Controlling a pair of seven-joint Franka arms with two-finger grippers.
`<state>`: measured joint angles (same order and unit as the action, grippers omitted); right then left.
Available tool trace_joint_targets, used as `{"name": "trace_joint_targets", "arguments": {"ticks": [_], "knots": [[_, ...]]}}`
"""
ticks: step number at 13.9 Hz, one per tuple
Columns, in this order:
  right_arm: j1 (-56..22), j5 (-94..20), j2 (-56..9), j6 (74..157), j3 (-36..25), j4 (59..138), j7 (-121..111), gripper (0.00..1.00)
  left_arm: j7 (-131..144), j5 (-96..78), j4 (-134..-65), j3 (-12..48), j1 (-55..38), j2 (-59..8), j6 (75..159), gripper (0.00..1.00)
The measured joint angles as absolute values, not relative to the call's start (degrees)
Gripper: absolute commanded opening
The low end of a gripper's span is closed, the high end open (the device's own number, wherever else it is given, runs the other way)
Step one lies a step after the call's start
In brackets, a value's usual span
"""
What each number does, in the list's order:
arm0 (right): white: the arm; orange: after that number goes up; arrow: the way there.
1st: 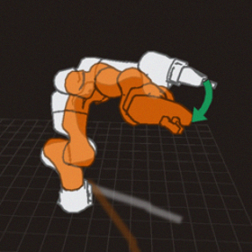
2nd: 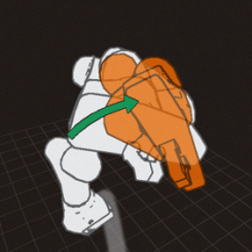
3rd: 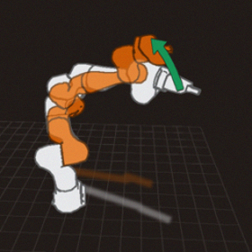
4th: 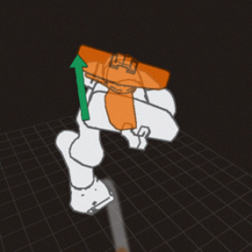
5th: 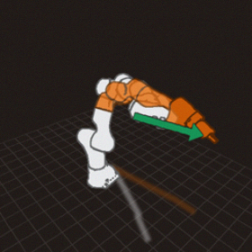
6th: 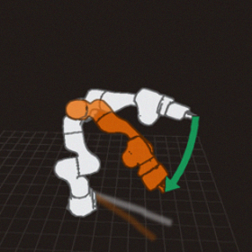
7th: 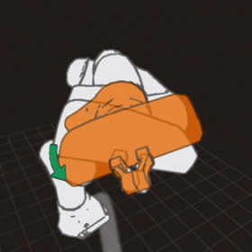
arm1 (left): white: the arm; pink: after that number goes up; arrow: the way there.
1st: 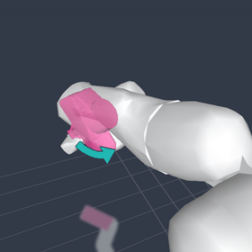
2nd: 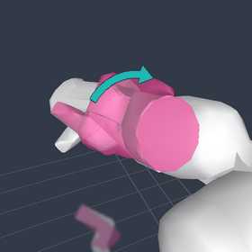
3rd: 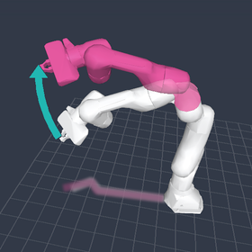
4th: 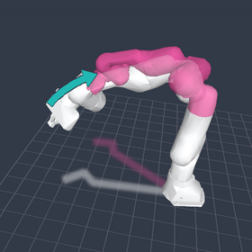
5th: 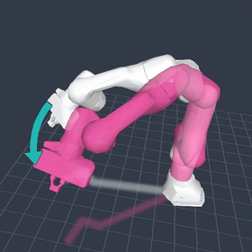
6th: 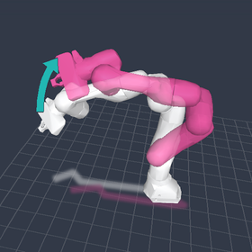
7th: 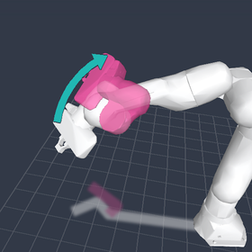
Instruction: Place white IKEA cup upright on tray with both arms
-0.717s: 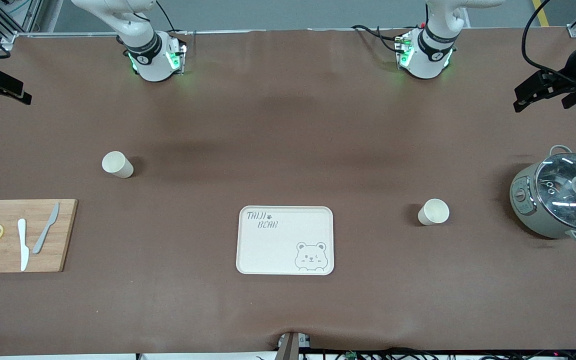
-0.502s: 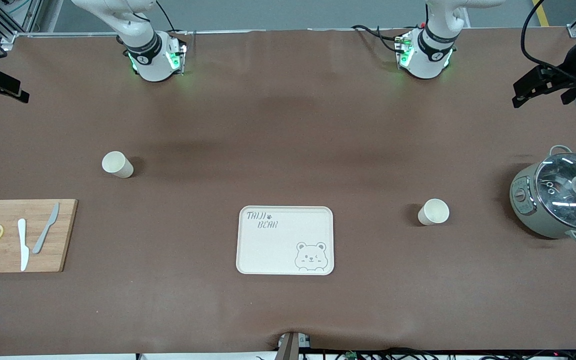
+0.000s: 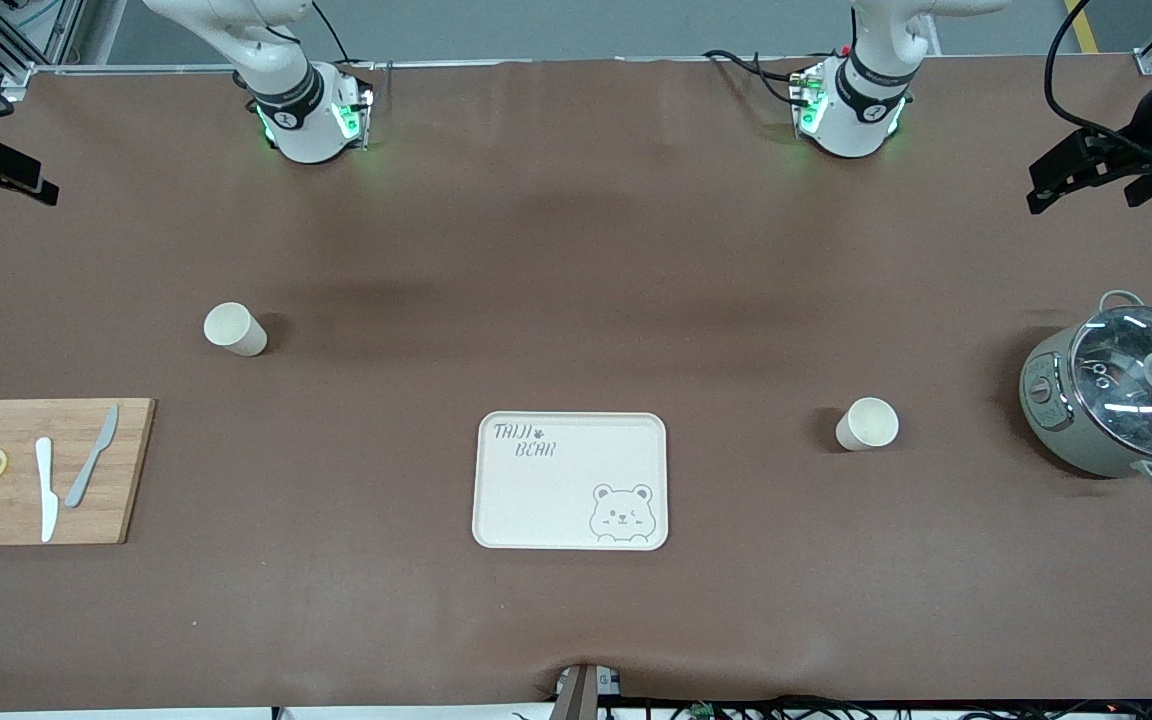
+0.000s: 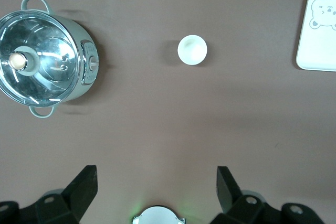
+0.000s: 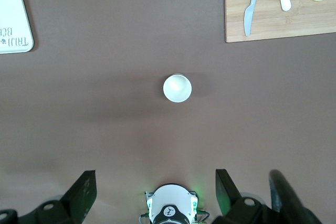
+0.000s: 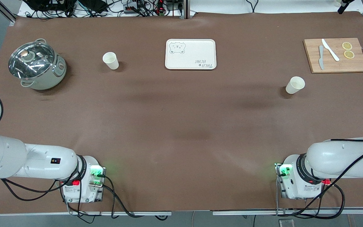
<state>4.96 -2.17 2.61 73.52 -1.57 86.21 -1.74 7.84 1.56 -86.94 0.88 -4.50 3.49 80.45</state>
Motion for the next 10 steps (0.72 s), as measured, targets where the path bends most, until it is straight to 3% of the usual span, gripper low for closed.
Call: {"name": "trace_joint_targets", "arguments": {"ticks": [5,10], "knots": [[5.0,-2.2,1.3,73.7,-1.6,86.2,-1.7,1.0,8.0,1.6,-87.7,0.9,-4.4,-0.1,81.8,1.0],[5.0,-2.2,0.5,74.1,-1.6,86.2,-1.7,1.0,8.3,1.6,-95.3,0.8,-4.3,-2.4,91.5,1.0]]}}
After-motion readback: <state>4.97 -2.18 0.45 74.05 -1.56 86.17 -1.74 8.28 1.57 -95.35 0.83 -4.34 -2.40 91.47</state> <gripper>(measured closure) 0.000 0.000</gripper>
